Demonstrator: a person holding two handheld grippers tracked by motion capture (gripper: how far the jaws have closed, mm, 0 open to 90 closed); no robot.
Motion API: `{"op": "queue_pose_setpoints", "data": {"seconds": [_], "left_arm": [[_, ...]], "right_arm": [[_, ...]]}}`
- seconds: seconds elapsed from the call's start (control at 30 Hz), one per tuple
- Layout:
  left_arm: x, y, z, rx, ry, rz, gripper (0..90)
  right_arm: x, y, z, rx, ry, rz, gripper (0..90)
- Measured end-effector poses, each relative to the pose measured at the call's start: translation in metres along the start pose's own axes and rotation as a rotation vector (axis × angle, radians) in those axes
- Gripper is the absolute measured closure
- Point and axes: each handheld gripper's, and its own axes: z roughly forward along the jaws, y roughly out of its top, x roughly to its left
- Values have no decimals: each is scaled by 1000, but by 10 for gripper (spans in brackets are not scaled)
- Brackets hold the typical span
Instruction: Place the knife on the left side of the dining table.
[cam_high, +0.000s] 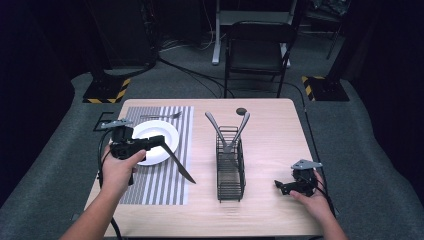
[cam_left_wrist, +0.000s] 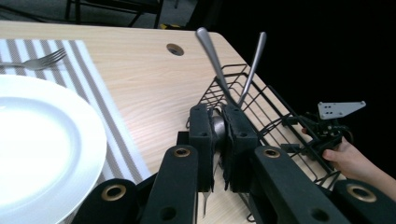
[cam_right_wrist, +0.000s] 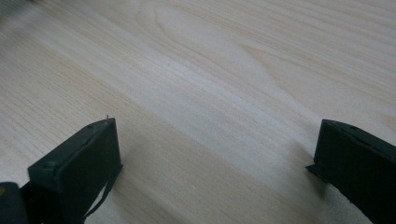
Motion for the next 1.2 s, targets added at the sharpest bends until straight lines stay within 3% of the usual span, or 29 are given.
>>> {"op": "queue_pose_setpoints", "data": {"seconds": [0.47, 0.77, 0.97, 1.2], "left_arm": [[32, -19, -15, -44, 44, -102, 837], [48, -29, -23, -54, 71, -126, 837], [61, -38, -29, -73, 70, -176, 836], [75, -51, -33, -119, 83, -269, 834]], "right_arm": [[0, 0, 0, 1, -1, 0, 0], [0, 0, 0, 0, 0, 0, 0], [0, 0, 0, 1, 0, 0, 0], [0, 0, 0, 1, -1, 0, 0]]}}
